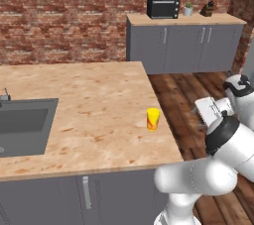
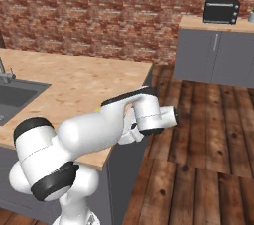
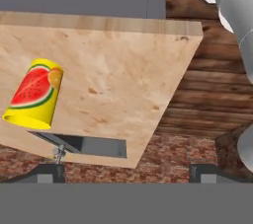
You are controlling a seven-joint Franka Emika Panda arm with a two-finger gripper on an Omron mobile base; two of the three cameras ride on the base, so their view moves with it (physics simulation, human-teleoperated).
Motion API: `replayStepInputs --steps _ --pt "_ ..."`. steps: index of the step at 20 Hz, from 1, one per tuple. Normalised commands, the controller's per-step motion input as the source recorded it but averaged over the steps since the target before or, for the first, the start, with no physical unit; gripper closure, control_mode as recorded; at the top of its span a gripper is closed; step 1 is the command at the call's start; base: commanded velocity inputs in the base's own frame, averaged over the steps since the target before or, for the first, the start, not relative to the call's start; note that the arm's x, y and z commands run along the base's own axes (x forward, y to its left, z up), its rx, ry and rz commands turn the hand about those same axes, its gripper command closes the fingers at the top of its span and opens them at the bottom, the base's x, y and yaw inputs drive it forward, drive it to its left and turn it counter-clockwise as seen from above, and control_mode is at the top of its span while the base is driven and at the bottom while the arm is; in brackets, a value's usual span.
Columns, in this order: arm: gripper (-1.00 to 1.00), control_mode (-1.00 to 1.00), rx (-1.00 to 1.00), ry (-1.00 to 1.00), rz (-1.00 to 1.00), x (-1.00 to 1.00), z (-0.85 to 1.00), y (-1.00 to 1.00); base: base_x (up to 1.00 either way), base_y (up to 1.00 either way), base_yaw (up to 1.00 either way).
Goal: Move the cup from next to the sink to the open cabinet. Then, move the bowl with the broccoli to the fridge to clear the area for faucet cleaning.
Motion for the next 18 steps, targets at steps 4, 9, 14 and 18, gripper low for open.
replayStepInputs --steps 4,9,14,18 --pt "-1.0 -1.0 0.12 0.0 0.0 0.08 -0.02 0.3 0.0 0.0 0.0" --pt "-1.0 -1.0 0.01 0.1 0.0 0.36 -0.01 0.41 0.0 0.0 0.0" --pt "-1.0 -1.0 0.0 0.14 0.0 0.28 -0.11 0.39 0.0 0.0 0.0" --pt "-1.0 -1.0 0.02 0.12 -0.1 0.17 -0.21 0.12 0.0 0.0 0.0"
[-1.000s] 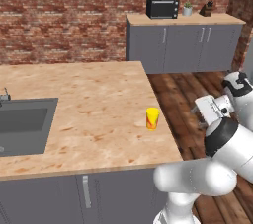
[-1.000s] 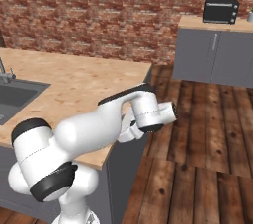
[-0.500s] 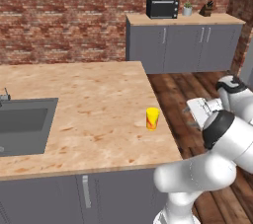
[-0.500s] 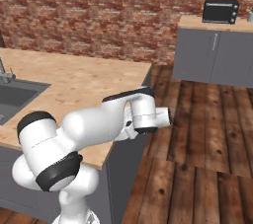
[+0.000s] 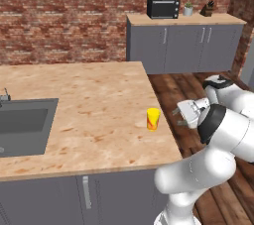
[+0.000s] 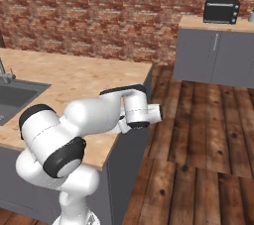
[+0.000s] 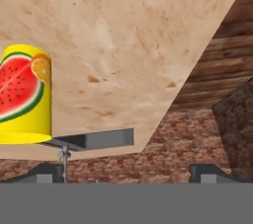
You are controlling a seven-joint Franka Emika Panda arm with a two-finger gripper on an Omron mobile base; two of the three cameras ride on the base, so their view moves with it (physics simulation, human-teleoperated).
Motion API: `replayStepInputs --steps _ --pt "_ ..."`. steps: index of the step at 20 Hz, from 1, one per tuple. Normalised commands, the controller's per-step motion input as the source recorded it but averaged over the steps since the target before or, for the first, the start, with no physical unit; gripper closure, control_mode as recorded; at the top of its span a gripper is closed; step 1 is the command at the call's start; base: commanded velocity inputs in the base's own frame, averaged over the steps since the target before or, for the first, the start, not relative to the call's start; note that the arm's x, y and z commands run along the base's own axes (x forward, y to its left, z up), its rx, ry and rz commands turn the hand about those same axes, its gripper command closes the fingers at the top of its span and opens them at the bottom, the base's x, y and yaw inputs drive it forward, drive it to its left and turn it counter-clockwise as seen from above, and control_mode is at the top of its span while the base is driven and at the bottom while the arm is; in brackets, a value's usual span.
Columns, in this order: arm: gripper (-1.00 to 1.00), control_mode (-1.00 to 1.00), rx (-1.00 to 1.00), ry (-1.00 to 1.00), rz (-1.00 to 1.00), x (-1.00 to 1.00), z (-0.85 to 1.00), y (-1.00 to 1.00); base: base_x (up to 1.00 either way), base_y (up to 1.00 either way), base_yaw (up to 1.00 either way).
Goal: Move the cup from next to the sink to the open cabinet. Then, move the bowl with the broccoli to the fridge to clear the area for faucet cleaning.
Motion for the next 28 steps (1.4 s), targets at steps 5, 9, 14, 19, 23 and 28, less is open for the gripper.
replayStepInputs --steps 5,9,14,19,23,28 --pt "-1.0 -1.0 0.05 0.08 -0.17 0.16 -0.21 0.0 0.0 0.0 0.0" --pt "-1.0 -1.0 0.02 0.0 -0.15 0.18 -0.18 0.0 0.0 0.0 0.0" --pt "-1.0 -1.0 0.0 0.0 -0.09 0.29 -0.18 0.01 0.0 0.0 0.0" --pt "-1.0 -1.0 0.0 0.0 -0.02 0.24 -0.17 0.03 0.0 0.0 0.0" --pt "-1.0 -1.0 0.0 0.03 0.0 0.14 -0.15 0.11 0.0 0.0 0.0" --pt "-1.0 -1.0 0.0 0.11 0.0 0.26 -0.17 0.2 0.0 0.0 0.0"
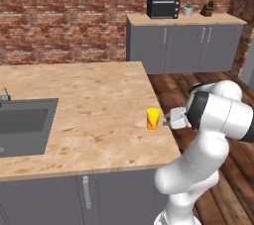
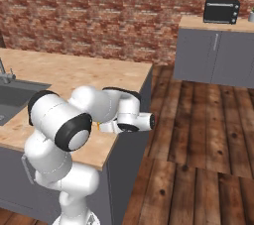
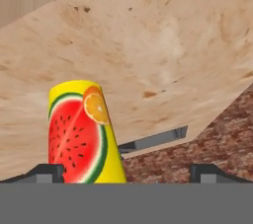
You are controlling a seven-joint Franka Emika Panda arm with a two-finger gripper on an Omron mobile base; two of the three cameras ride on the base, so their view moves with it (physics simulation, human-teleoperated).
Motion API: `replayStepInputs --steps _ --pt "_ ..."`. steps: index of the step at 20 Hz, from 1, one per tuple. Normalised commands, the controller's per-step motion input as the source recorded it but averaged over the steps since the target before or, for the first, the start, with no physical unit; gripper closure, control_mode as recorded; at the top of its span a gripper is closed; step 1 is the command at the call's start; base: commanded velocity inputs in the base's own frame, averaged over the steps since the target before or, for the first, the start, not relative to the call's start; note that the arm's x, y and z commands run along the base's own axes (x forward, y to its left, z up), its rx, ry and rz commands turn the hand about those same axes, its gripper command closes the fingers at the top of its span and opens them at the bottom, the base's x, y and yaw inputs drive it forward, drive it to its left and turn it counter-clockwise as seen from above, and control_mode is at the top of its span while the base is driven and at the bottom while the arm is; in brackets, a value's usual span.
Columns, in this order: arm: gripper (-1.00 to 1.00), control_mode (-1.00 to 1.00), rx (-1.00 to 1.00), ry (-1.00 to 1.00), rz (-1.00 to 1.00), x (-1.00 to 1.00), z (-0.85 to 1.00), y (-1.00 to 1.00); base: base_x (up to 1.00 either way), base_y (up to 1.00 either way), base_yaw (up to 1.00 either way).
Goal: Move the cup from next to the sink to the open cabinet. Then, move the bowl with the broccoli to the fridge to clear the area for faucet cleaning.
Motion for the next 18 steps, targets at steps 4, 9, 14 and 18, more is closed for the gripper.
replayStepInputs --steps 4,9,14,18 --pt "-1.0 -1.0 0.0 0.11 0.0 0.32 -0.19 0.1 0.0 0.0 0.0" --pt "-1.0 -1.0 0.0 0.07 0.0 0.22 -0.17 0.0 0.0 0.0 0.0" --pt "-1.0 -1.0 0.0 0.02 0.0 0.22 -0.17 0.0 0.0 0.0 0.0" --pt "-1.0 -1.0 0.0 0.0 0.0 0.17 -0.13 0.02 0.0 0.0 0.0"
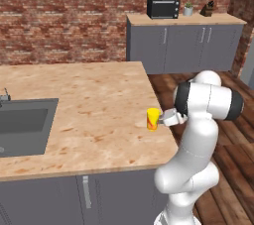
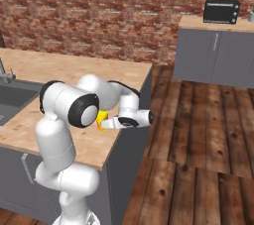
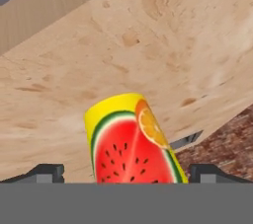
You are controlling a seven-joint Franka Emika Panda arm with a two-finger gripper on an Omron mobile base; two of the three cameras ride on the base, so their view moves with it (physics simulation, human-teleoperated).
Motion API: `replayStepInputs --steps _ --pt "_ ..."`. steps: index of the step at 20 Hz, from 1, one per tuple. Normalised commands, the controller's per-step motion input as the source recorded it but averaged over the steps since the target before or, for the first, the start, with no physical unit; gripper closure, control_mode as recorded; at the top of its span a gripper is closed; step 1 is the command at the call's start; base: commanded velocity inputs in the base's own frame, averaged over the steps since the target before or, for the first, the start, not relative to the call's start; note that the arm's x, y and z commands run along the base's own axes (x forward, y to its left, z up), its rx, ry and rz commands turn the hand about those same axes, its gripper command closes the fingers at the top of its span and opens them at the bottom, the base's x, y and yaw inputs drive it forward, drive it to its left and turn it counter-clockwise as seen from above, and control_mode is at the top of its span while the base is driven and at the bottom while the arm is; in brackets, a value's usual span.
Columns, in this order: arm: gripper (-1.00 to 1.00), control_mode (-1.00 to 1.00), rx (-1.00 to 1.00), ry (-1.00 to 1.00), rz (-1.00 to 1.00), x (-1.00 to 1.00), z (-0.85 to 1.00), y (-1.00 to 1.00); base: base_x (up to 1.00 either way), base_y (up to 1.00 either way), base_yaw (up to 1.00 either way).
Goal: Move the cup from next to the sink to the open cabinet. Then, move the bowl with the broccoli to the fridge to clear the area for faucet cleaning.
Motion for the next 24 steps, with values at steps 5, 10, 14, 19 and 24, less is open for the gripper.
replayStepInputs --steps 5,10,14,19,24 --pt "-1.0 -1.0 0.0 0.02 0.0 0.19 -0.05 0.17 0.0 0.0 0.0" --pt "-1.0 -1.0 0.0 0.02 0.0 0.21 -0.06 0.23 0.0 0.0 0.0" --pt "-1.0 -1.0 0.0 0.01 0.01 0.07 -0.1 0.21 0.0 0.0 0.0" --pt "1.0 -1.0 0.0 0.02 0.01 0.04 -0.07 0.25 0.0 0.0 0.0" --pt "1.0 -1.0 0.0 0.0 0.0 -0.02 0.0 0.0 0.0 0.0 0.0"
